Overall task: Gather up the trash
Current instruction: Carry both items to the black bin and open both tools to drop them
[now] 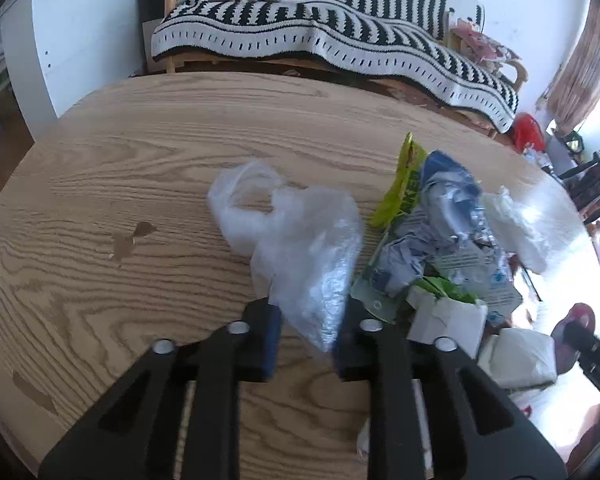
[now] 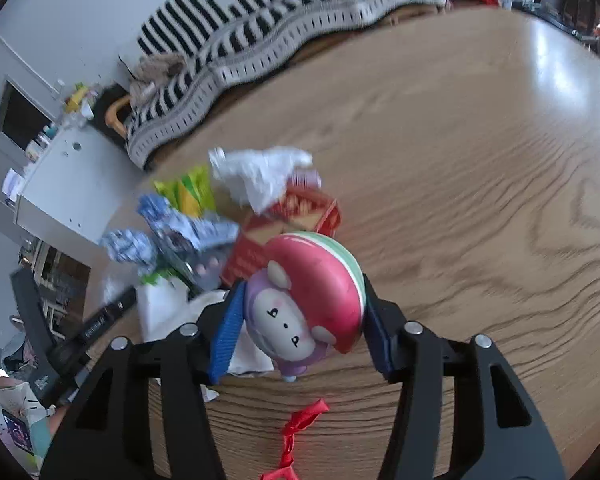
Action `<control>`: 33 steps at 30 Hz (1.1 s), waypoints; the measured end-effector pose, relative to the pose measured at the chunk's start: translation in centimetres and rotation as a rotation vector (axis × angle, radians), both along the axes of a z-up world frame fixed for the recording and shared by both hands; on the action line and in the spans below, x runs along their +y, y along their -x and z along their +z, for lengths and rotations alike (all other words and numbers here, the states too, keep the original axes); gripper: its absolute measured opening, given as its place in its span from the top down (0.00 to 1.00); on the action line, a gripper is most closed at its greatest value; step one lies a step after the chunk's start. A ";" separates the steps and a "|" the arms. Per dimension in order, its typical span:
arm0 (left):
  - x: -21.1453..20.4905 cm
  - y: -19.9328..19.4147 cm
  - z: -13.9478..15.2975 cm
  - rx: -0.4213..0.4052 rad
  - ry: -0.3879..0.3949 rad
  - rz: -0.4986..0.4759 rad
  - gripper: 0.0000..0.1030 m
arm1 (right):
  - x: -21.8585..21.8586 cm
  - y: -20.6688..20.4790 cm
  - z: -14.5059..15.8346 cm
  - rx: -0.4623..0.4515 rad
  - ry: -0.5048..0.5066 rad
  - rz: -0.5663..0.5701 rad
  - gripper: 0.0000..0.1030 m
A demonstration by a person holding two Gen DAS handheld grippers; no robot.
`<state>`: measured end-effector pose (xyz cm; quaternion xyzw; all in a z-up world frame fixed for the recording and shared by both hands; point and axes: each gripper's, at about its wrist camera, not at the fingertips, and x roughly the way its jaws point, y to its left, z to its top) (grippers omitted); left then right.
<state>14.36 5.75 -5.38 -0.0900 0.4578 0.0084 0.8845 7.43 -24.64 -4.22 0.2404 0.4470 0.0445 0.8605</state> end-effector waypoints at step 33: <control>-40.7 18.4 4.9 -0.145 0.088 -0.816 0.96 | -36.8 25.4 1.2 0.026 0.282 -0.516 0.47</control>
